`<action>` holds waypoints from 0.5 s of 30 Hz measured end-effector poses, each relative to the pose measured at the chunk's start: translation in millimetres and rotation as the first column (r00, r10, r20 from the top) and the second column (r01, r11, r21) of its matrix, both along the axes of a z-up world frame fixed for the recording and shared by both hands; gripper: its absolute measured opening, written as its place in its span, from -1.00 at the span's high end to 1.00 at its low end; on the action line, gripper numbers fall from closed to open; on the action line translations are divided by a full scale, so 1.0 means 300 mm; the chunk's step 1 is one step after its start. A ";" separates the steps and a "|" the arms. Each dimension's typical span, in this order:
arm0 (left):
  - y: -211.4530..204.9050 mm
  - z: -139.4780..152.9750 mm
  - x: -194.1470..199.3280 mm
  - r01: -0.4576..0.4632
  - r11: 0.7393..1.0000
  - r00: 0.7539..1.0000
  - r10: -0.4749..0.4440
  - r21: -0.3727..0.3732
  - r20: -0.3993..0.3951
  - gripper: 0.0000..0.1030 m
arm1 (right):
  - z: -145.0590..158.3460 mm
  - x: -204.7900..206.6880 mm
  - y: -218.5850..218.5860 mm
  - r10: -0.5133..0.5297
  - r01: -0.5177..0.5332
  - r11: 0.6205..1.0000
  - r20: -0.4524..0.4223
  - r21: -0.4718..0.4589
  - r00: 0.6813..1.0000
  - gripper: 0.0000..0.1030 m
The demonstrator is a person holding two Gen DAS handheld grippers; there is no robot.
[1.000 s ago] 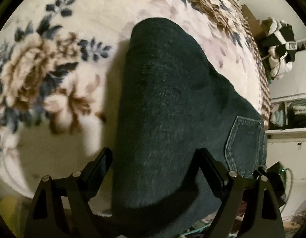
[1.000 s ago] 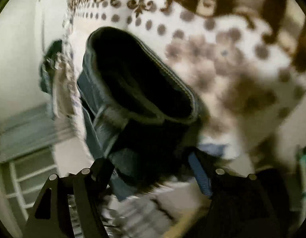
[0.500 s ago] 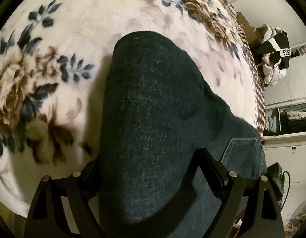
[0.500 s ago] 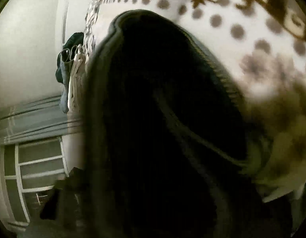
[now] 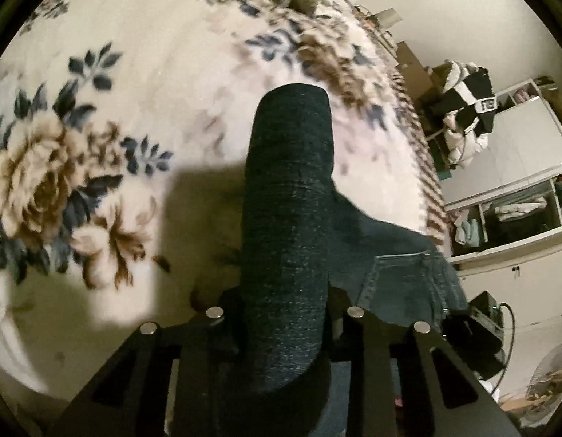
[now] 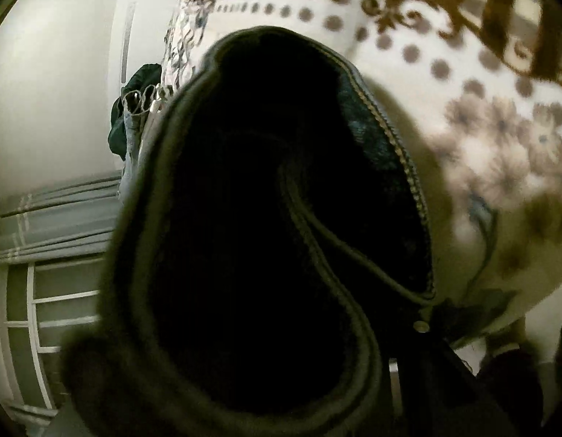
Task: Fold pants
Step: 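Carry the folded jeans with both tools toward the stack of folded clothes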
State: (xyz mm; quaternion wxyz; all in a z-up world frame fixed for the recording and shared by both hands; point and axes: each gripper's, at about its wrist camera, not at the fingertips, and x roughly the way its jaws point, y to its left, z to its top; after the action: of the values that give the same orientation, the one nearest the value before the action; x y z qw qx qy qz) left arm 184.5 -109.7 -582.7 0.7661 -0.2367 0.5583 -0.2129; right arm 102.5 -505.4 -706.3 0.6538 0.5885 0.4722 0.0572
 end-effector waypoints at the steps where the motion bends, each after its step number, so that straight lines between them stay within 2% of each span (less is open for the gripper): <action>1: 0.002 0.031 -0.009 0.000 1.000 1.000 0.000 -0.002 0.003 0.52 | 0.015 0.004 0.003 0.003 -0.003 1.000 0.000 0.000 1.000 0.34; 7: 0.027 0.211 -0.035 -0.019 1.000 1.000 0.019 -0.021 -0.006 0.52 | 0.191 0.024 0.015 0.032 -0.033 0.999 0.020 0.012 0.999 0.36; 12: 0.062 0.442 -0.009 -0.042 0.999 0.999 0.042 -0.023 0.005 0.52 | 0.396 0.079 0.026 0.068 -0.069 0.997 0.056 0.017 0.996 0.36; 13: 0.068 0.469 -0.005 -0.047 0.999 0.999 0.047 -0.023 0.011 0.52 | 0.447 0.105 0.025 0.077 -0.079 0.997 0.072 0.018 0.994 0.36; 15: 0.079 0.583 0.041 -0.051 0.999 0.998 0.052 -0.018 0.043 0.52 | 0.540 0.170 0.041 0.100 -0.100 0.995 0.104 0.000 0.990 0.36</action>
State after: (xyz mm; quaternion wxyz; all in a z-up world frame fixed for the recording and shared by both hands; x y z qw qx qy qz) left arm 196.9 -86.0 -407.9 0.7813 -0.2527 0.5333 -0.2030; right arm 153.5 -493.0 -544.4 0.6721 0.5621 0.4664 0.1217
